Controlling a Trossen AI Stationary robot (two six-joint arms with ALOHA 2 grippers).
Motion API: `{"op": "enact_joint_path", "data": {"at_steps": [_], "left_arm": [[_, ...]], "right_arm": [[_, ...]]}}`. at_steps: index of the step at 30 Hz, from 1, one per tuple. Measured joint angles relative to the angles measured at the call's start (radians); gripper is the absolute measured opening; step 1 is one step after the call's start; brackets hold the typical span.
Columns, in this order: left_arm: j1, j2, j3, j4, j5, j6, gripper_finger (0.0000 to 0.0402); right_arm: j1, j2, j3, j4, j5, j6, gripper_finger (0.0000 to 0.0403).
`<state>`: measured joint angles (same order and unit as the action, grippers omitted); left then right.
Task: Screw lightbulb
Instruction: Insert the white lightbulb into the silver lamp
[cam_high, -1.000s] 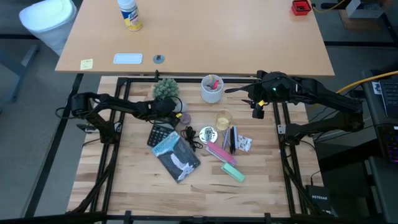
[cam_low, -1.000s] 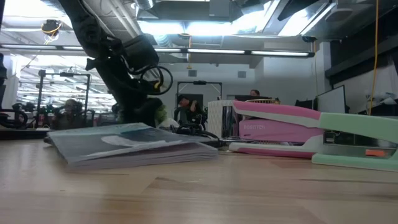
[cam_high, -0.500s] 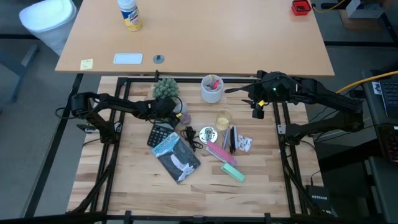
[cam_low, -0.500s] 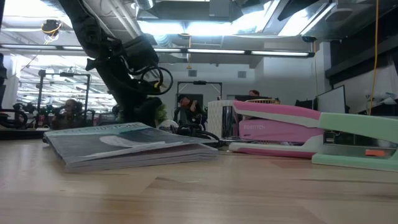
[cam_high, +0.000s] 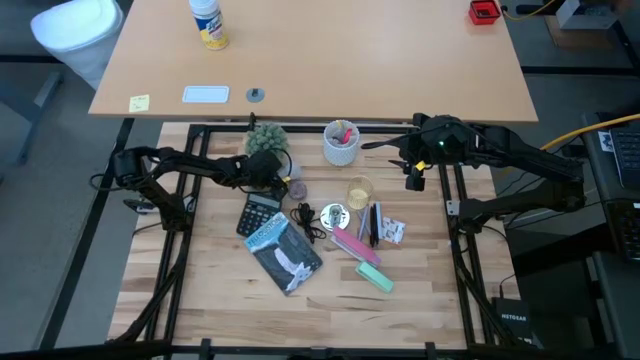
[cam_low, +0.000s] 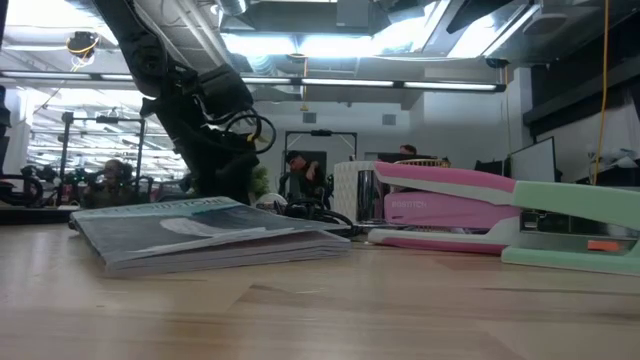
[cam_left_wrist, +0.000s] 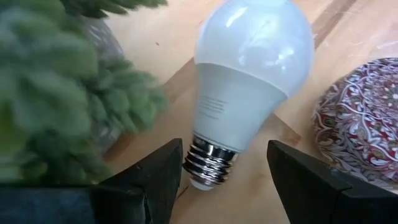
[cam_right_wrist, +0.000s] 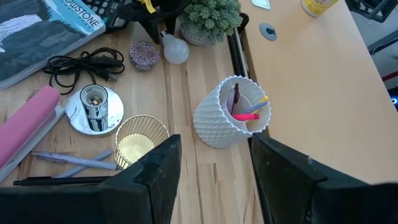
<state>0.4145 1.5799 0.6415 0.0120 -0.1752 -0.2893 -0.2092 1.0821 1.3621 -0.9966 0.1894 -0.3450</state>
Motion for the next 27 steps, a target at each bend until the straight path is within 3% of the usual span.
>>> {"op": "enact_joint_path", "data": {"at_steps": [6, 20, 24, 27], "left_arm": [[-0.001, 0.0, 0.0, -0.001, 0.004, -0.002, 0.0216], [-0.001, 0.0, 0.001, 0.003, 0.004, -0.005, 0.0088], [-0.002, 0.0, 0.001, 0.003, 0.004, -0.005, 0.0084], [-0.002, 0.0, 0.001, 0.0, 0.004, -0.001, 0.0108]], "right_arm": [[0.0, 0.0, 0.0, 0.0, 0.0, 0.0, 0.02], [0.0, 0.0, 0.0, 0.0, 0.0, 0.0, 0.02], [0.0, 0.0, 0.0, 0.0, 0.0, 0.0, 0.02], [0.0, 0.0, 0.0, 0.0, 0.0, 0.0, 0.02]]}}
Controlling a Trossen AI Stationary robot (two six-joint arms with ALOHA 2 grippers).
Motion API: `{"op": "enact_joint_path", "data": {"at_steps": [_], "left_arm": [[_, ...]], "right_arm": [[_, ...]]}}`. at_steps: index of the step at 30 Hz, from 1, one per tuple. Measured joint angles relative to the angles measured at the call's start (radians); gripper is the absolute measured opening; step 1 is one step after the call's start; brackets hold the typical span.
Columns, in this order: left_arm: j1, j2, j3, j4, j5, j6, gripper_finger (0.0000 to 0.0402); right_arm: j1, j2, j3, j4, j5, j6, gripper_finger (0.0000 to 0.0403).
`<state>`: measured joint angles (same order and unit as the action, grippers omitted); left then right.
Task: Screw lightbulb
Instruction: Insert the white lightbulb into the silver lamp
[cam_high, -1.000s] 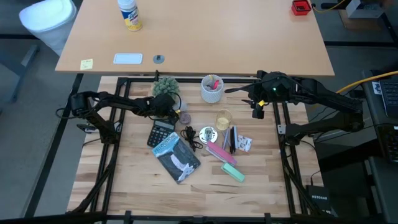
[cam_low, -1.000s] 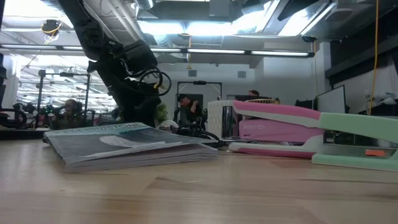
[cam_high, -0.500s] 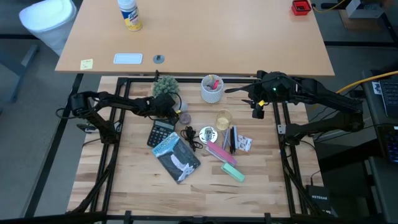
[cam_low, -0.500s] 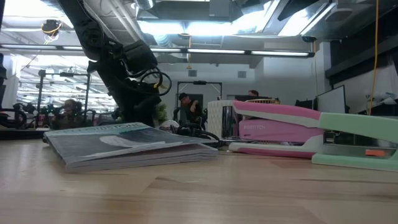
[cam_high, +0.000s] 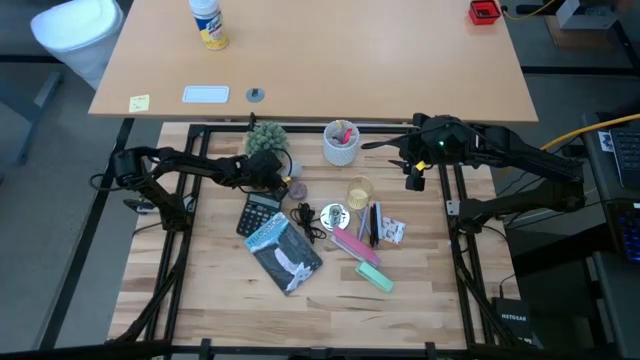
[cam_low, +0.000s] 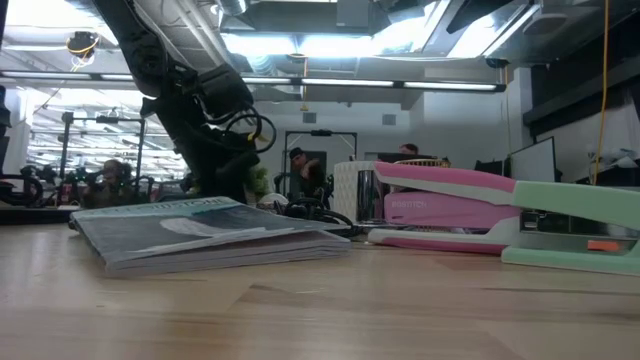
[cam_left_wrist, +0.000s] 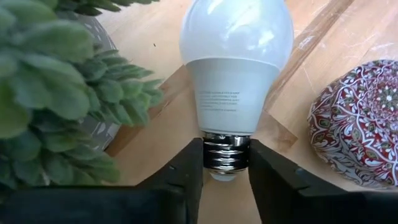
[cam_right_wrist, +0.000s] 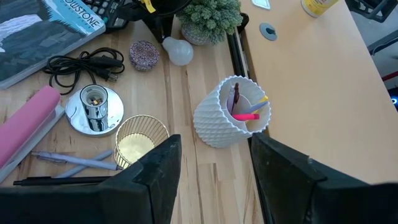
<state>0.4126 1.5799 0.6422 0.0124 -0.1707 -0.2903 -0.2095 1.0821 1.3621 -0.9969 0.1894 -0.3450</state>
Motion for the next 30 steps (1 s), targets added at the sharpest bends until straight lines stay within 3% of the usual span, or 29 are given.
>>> {"op": "enact_joint_path", "data": {"at_steps": [12, 18, 30], "left_arm": [[0.0, 0.0, -0.001, 0.007, 0.0, 0.03, 0.0202], [0.0, 0.0, -0.001, 0.097, 0.002, 0.085, 0.02], [0.002, 0.051, -0.001, 0.109, 0.052, 0.1, 0.0184]], "right_arm": [[0.0, 0.0, 0.0, 0.0, 0.0, 0.0, 0.02], [0.0, 0.0, 0.0, 0.0, 0.0, 0.0, 0.02], [0.0, 0.0, 0.0, 0.0, 0.0, 0.0, 0.02]]}}
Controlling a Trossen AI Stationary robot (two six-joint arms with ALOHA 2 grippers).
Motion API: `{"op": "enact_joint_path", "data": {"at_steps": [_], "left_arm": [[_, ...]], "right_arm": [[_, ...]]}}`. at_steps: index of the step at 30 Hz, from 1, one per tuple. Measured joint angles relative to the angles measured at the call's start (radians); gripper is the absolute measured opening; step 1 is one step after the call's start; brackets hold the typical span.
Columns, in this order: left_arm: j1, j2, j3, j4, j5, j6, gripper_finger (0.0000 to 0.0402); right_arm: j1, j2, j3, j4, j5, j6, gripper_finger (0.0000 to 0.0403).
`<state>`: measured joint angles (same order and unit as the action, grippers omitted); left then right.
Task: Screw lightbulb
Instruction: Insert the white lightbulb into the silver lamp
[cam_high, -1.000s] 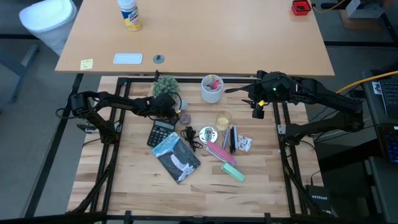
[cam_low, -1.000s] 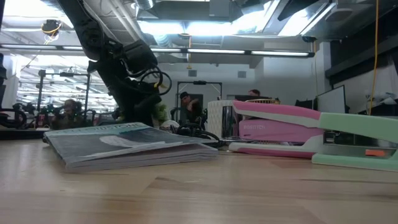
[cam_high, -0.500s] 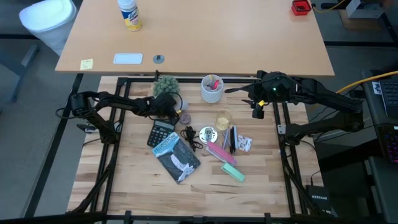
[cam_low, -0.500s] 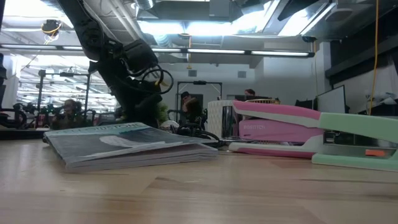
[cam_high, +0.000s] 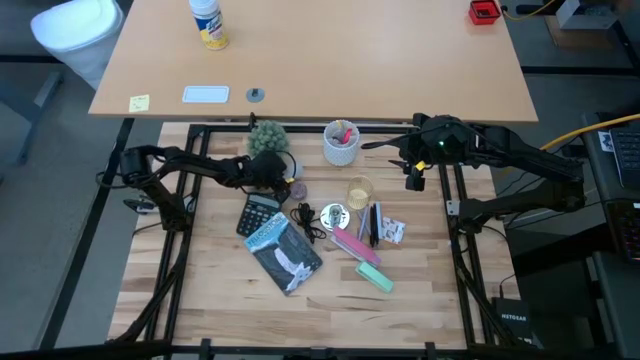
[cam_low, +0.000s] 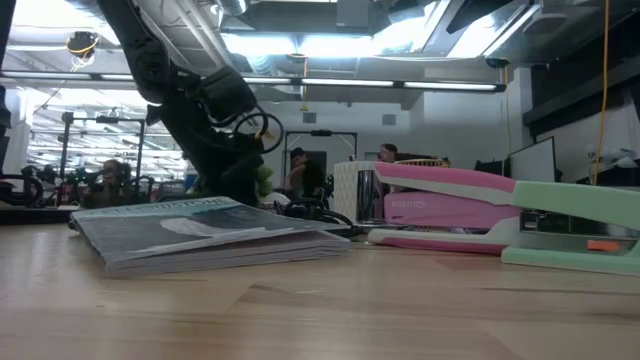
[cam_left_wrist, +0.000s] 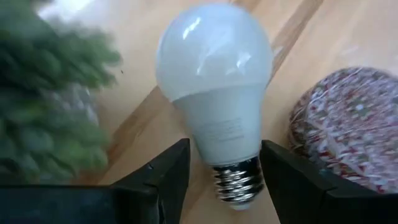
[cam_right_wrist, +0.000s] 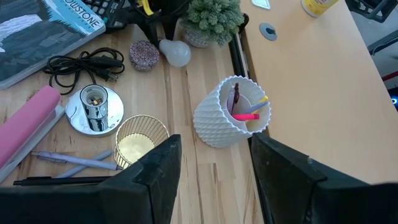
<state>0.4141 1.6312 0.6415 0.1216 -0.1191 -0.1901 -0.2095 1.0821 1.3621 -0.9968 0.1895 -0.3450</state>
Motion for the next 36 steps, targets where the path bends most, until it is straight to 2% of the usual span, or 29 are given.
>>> {"op": "enact_joint_path", "data": {"at_steps": [12, 21, 36], "left_arm": [[-0.002, 0.04, 0.001, 0.08, 0.008, -0.018, 0.0181], [-0.002, 0.04, 0.0, 0.076, 0.008, -0.043, 0.0122], [-0.002, 0.01, 0.0, 0.086, 0.007, -0.139, 0.0132]], "right_arm": [[0.0, 0.0, 0.0, 0.0, 0.0, 0.0, 0.02], [0.0, 0.0, 0.0, 0.0, 0.0, 0.0, 0.02], [0.0, 0.0, 0.0, 0.004, 0.0, -0.003, 0.02]]}}
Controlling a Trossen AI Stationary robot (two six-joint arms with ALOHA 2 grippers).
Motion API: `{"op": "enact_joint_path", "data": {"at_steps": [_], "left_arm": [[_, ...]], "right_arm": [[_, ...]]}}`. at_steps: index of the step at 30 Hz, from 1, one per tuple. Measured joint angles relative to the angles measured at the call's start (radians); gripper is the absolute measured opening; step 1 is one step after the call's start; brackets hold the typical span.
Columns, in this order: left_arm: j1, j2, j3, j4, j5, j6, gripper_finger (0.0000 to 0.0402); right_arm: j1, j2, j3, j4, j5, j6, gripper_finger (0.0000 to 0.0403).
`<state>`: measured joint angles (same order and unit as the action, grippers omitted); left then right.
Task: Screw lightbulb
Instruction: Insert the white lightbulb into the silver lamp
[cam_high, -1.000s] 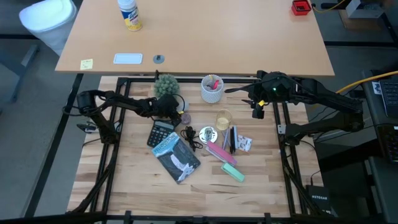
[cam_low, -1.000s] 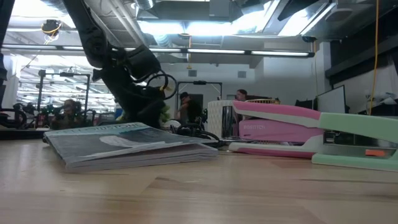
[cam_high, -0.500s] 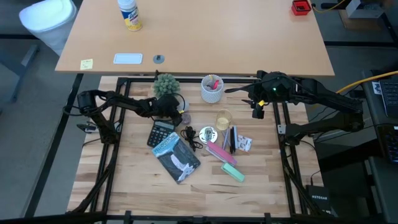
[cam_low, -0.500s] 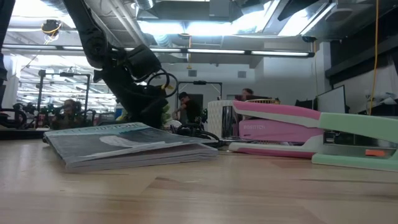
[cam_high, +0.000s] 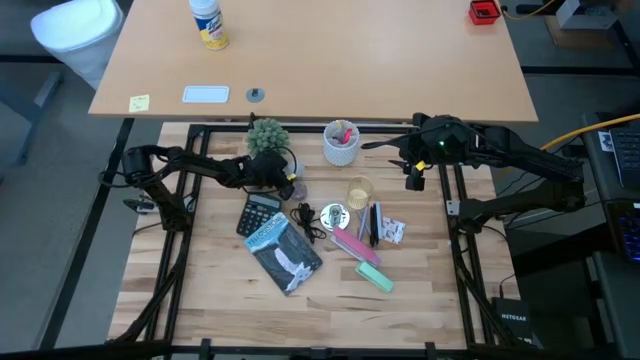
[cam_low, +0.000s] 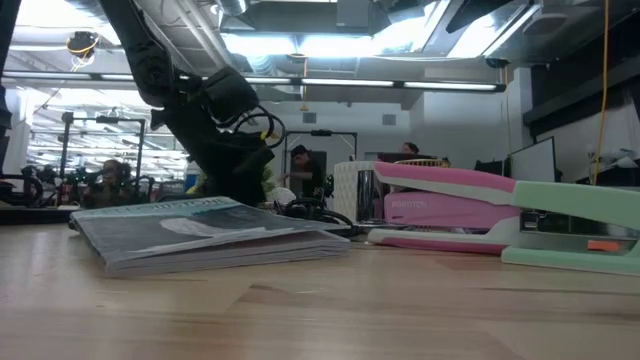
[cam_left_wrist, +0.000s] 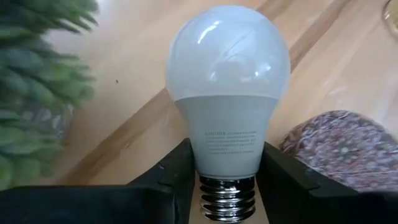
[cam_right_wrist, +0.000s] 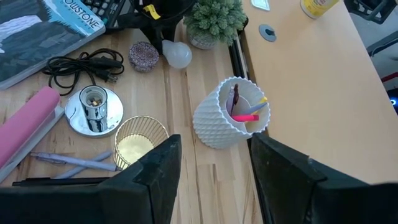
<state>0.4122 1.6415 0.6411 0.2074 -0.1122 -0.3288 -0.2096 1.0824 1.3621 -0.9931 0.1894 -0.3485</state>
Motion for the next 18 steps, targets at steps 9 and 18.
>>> {"op": "enact_joint_path", "data": {"at_steps": [9, 18], "left_arm": [[-0.001, -0.098, 0.0, 0.021, 0.003, -0.032, 0.0134], [-0.042, -0.214, 0.0, 0.025, 0.043, -0.057, 0.0136]], "right_arm": [[0.0, 0.0, 0.0, -0.001, 0.0, 0.001, 0.02], [0.0, 0.0, 0.0, 0.001, 0.0, 0.003, 0.02]]}}
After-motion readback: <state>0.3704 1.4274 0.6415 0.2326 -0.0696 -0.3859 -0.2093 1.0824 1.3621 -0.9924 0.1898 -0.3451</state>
